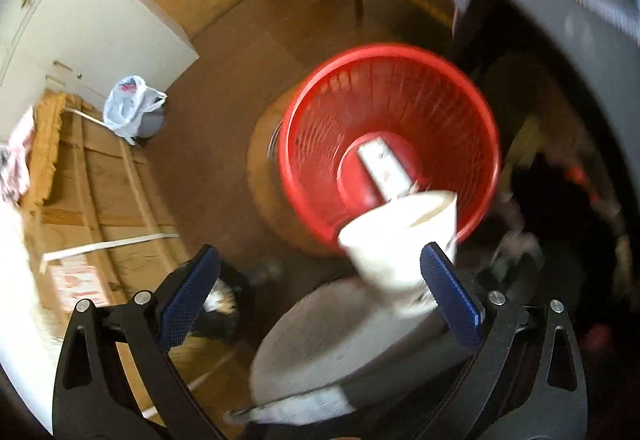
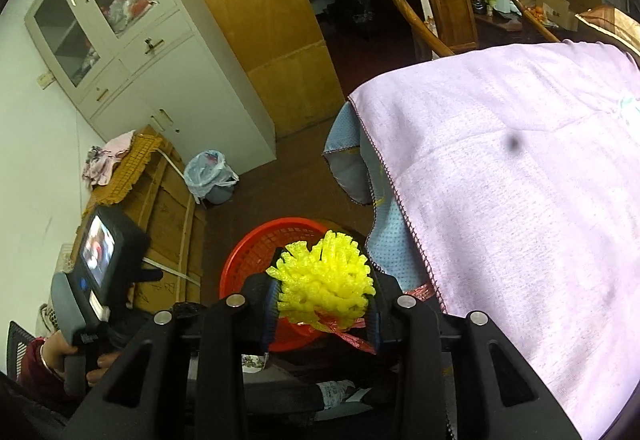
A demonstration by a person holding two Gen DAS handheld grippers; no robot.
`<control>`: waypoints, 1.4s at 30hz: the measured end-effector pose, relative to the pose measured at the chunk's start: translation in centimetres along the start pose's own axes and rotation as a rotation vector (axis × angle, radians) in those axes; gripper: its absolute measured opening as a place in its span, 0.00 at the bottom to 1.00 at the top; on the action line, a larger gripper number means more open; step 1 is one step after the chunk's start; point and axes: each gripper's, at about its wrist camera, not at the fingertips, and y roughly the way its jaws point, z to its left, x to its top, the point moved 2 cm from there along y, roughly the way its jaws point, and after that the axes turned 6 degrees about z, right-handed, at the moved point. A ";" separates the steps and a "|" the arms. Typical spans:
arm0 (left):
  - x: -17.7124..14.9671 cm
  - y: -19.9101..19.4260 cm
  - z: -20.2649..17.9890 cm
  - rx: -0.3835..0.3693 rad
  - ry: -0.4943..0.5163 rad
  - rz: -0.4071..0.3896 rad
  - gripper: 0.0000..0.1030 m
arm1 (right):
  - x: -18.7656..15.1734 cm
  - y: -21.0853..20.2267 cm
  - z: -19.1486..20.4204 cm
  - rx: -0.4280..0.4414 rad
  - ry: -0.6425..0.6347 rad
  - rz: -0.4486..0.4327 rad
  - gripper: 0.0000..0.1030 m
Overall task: Collect trash
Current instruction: 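Carry the cup and scrubber to the red wastebasket and release both, then move both tools back over the table toward the remaining items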
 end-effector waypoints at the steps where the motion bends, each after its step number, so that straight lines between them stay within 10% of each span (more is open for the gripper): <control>1: -0.3 0.4 -0.2 0.011 0.017 0.015 0.94 | -0.1 -0.1 -0.1 0.004 -0.001 -0.003 0.35; 10: 2.9 4.1 1.4 0.055 -0.096 0.000 0.94 | -0.2 0.2 -0.5 -0.026 0.035 -0.005 0.35; 25: 6.9 -1.2 8.7 -0.324 -0.427 -0.278 0.94 | 0.0 5.8 5.0 -0.026 -0.067 0.138 0.35; 29: 6.8 -0.9 8.9 -0.303 -0.453 -0.285 0.94 | 1.2 7.7 6.9 -0.024 -0.110 0.154 0.39; 33: 6.7 -0.4 9.5 -0.312 -0.461 -0.273 0.94 | 2.3 8.8 8.0 -0.032 -0.125 0.159 0.66; 42: 6.4 -1.5 8.3 -0.305 -0.414 -0.304 0.94 | 2.6 5.8 6.6 -0.074 -0.078 0.088 0.66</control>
